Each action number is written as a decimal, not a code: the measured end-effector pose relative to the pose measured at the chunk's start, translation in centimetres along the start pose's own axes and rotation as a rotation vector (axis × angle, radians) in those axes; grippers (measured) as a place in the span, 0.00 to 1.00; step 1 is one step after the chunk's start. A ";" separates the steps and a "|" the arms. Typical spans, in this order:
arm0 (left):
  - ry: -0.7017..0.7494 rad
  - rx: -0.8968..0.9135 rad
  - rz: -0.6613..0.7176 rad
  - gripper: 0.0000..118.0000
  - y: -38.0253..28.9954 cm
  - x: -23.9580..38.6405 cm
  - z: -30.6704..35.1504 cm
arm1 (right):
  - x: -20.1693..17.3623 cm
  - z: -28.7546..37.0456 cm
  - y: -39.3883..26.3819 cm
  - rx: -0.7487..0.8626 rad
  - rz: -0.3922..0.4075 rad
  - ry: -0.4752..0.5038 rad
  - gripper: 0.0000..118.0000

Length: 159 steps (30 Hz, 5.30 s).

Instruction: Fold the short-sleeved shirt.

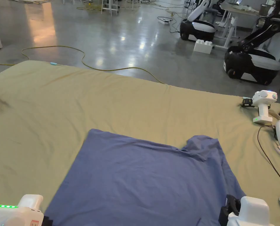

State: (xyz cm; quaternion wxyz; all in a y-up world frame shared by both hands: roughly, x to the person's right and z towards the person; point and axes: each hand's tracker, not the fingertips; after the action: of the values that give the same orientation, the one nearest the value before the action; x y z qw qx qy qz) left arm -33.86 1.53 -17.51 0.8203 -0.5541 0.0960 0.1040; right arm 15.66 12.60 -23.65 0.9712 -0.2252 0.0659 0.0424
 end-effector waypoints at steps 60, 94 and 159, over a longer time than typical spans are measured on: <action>-0.079 0.151 0.009 0.32 19.1 2.0 -2.7 | 8.5 -18.9 2.4 -0.489 0.004 0.022 0.27; -0.023 0.670 -0.021 0.00 6.2 6.1 9.8 | -3.3 0.4 5.4 0.374 -0.018 -0.042 0.00; -0.103 0.200 -0.070 0.06 5.0 -1.8 7.3 | 8.8 -4.8 -1.9 -0.495 0.155 0.082 0.07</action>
State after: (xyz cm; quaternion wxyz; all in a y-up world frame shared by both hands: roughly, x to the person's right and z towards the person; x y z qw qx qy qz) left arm -36.69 9.98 -18.79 0.8786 -0.4663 0.0440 0.0934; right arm 24.08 9.22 -28.39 0.8769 -0.4518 0.1099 0.1222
